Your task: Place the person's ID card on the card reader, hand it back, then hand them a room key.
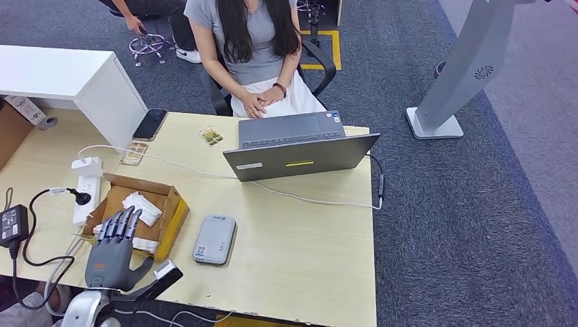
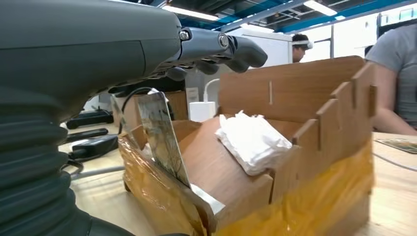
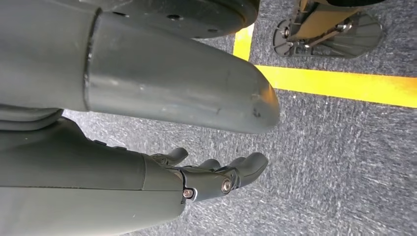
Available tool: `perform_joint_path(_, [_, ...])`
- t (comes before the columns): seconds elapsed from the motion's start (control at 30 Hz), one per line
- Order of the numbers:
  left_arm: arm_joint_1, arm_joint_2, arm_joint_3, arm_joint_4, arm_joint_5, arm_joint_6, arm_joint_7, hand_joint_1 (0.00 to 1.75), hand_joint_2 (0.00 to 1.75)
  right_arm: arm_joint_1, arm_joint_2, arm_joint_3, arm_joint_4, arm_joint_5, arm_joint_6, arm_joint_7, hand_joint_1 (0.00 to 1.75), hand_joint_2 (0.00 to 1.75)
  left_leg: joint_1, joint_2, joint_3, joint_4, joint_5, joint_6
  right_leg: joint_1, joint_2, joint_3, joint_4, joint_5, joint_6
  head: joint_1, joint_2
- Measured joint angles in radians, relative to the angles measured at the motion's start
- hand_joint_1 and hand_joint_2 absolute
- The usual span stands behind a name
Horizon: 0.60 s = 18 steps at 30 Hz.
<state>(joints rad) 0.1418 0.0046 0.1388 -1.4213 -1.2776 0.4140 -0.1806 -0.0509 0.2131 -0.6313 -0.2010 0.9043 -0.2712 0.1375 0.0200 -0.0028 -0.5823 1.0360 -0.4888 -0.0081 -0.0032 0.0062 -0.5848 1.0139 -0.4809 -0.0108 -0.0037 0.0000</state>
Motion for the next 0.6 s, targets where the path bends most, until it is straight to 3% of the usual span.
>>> perform_joint_path(0.6, [0.008, 0.001, -0.071, 0.0, 0.011, 0.027, 0.024, 0.0, 1.75, 0.001, -0.005, 0.003, 0.0, 0.018, -0.007, -0.012, 0.0, 0.0, 0.0, 0.0, 0.0, 0.0, 0.0, 0.0, 0.0, 0.0, 0.0, 0.0, 0.0, 0.0, 0.0, 0.0])
